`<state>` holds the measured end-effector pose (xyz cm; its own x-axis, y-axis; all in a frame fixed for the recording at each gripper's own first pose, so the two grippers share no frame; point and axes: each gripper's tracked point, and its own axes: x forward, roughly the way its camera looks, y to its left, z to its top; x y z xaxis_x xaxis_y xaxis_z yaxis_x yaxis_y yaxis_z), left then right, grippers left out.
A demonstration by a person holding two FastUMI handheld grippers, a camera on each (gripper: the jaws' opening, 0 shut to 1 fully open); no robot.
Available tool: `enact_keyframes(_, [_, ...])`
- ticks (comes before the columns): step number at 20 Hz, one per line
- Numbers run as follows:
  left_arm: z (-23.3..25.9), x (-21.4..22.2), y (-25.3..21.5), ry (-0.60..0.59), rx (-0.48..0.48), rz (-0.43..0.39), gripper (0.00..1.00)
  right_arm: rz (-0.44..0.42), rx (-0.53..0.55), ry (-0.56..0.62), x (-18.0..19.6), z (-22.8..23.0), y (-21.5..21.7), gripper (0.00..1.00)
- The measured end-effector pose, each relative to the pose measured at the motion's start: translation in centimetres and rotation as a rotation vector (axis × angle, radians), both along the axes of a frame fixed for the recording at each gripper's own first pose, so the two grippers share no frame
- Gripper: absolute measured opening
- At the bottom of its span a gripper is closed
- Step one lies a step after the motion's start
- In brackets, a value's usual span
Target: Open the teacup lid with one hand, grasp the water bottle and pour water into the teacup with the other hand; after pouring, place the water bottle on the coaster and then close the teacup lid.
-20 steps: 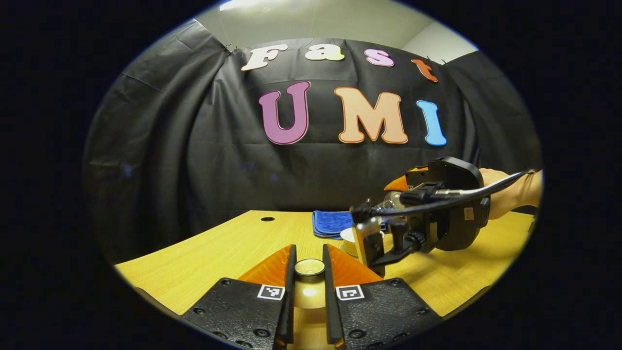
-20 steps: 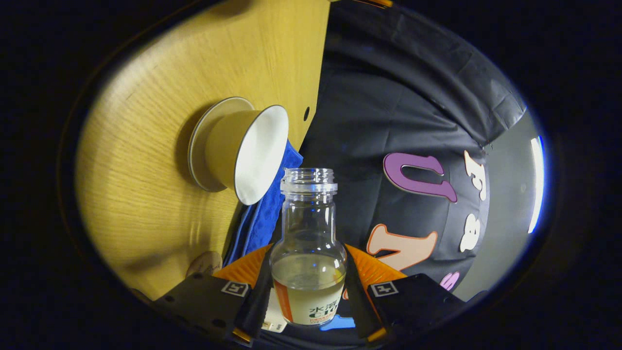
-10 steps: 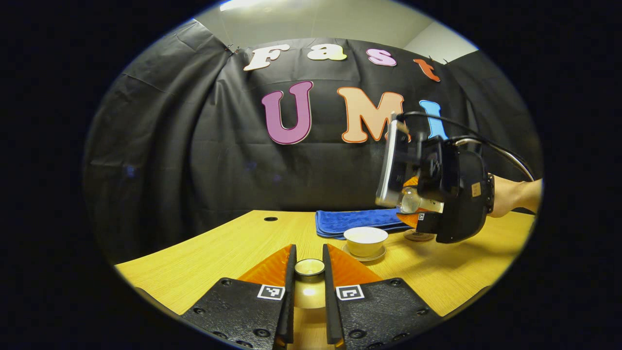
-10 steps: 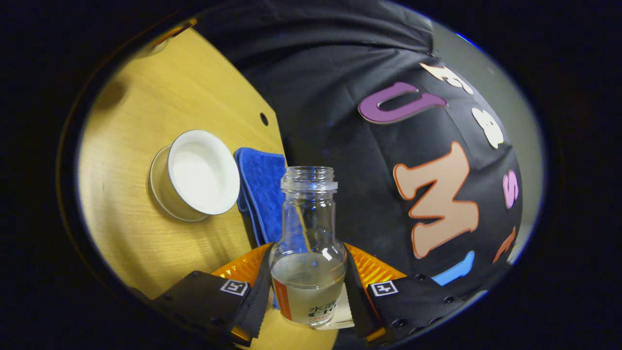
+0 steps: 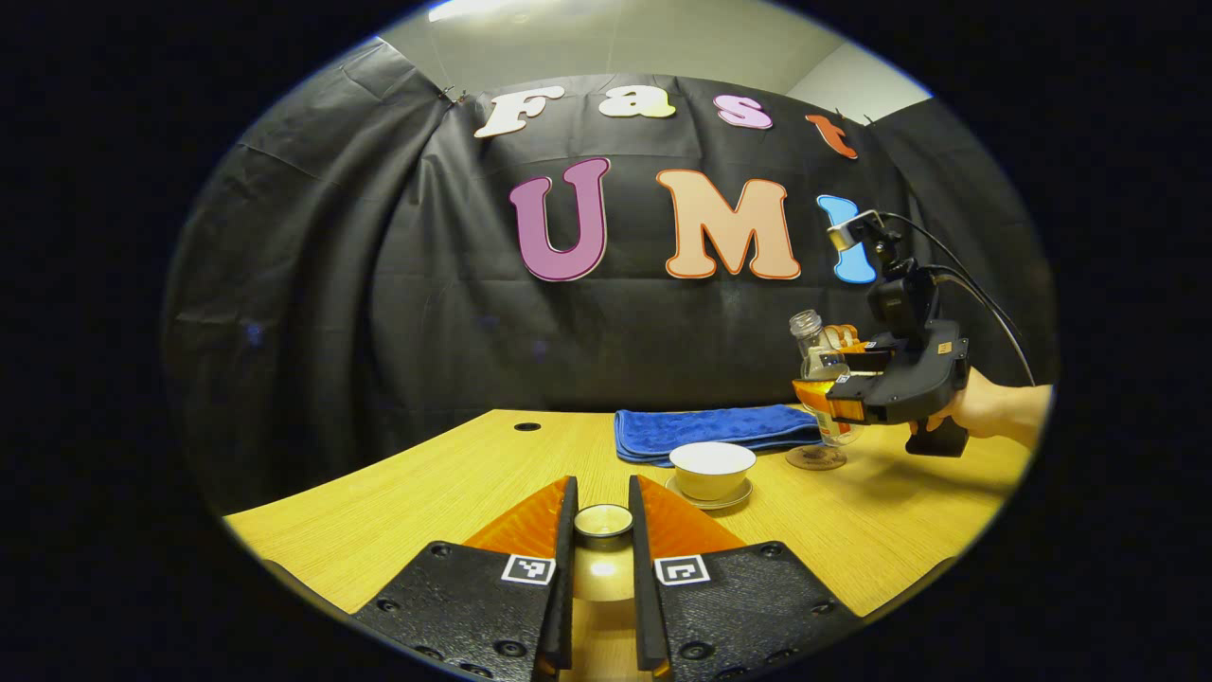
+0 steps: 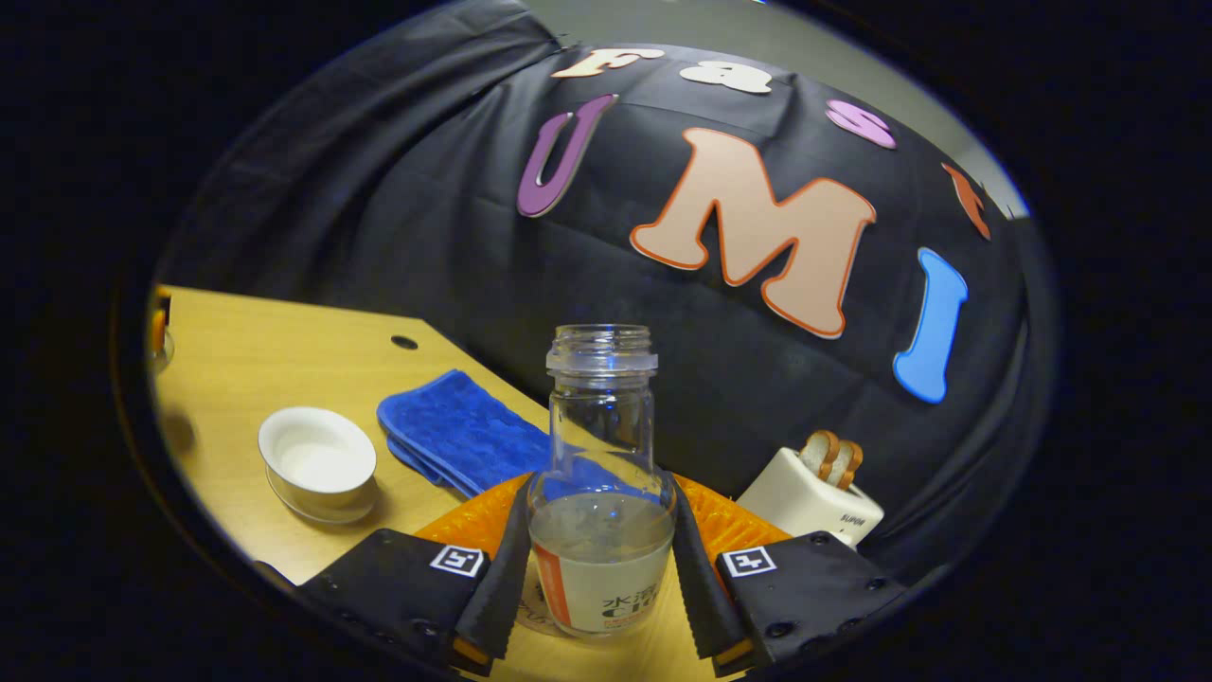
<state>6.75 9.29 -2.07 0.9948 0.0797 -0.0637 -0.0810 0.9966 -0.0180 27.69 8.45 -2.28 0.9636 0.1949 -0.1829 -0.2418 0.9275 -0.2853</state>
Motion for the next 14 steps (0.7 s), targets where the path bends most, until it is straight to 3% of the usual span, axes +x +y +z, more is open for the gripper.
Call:
enact_keyframes(2, [-0.1,0.0,0.0,-0.001,0.000,-0.003,0.24,-0.039,0.108,0.010,0.5,-0.4,-0.7,0.77])
enact_keyframes(8, [0.0,0.1,-0.2,-0.001,-0.001,-0.010,0.24,-0.111,0.251,0.026,1.3,-2.0,-2.1,0.76])
enact_keyframes(14, [0.0,0.1,-0.1,0.000,-0.002,-0.011,0.24,-0.148,0.305,0.024,1.6,-2.7,-2.6,0.76])
